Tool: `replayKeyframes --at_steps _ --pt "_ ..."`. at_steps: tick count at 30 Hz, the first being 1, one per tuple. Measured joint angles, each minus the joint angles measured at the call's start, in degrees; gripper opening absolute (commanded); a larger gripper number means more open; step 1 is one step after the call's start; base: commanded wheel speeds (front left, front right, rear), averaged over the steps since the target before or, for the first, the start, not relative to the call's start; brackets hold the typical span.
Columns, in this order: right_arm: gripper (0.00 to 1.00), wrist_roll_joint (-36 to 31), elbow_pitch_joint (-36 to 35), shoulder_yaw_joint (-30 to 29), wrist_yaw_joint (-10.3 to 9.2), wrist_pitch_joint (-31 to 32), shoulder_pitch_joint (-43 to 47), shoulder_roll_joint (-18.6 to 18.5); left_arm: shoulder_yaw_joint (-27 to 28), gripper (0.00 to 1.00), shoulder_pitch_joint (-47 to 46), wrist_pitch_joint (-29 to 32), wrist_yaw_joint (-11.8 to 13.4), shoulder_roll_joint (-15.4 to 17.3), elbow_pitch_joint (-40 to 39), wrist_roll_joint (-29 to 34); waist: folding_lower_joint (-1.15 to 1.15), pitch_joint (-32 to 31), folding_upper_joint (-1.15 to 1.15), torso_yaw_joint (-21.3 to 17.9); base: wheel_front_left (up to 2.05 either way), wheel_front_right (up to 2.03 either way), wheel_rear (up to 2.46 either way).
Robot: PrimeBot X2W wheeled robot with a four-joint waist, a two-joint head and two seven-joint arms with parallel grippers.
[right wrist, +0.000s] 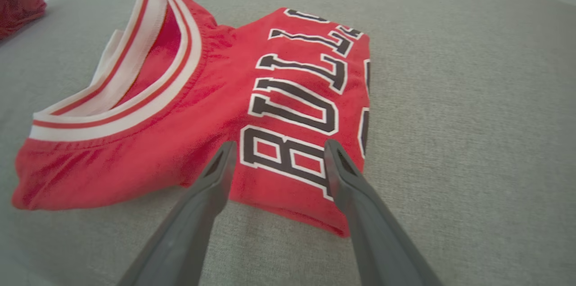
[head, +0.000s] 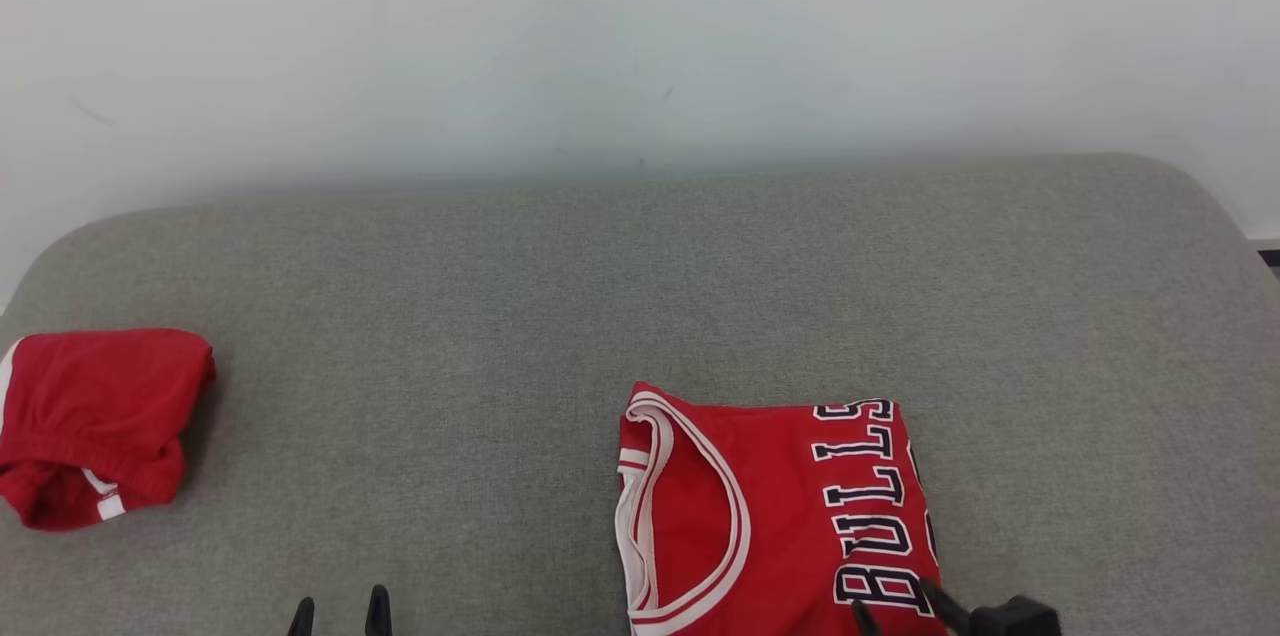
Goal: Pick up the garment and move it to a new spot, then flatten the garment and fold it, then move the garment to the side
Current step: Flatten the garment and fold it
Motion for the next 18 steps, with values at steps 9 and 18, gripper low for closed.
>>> replayKeyframes --at_steps 9,18 --pt "1.00 -1.2 4.4 4.5 0.00 1.6 -1.3 -2.6 0.1 1.00 0.0 0.0 0.0 0.0 0.3 0.0 0.00 0.5 0.00 1.3 0.00 0.00 0.00" --pt "1.00 -5.1 8.9 4.5 0.00 3.1 -4.4 -2.5 -0.4 1.00 -0.3 0.0 0.0 0.0 0.5 0.0 0.00 1.8 0.00 2.3 0.00 0.00 0.00"
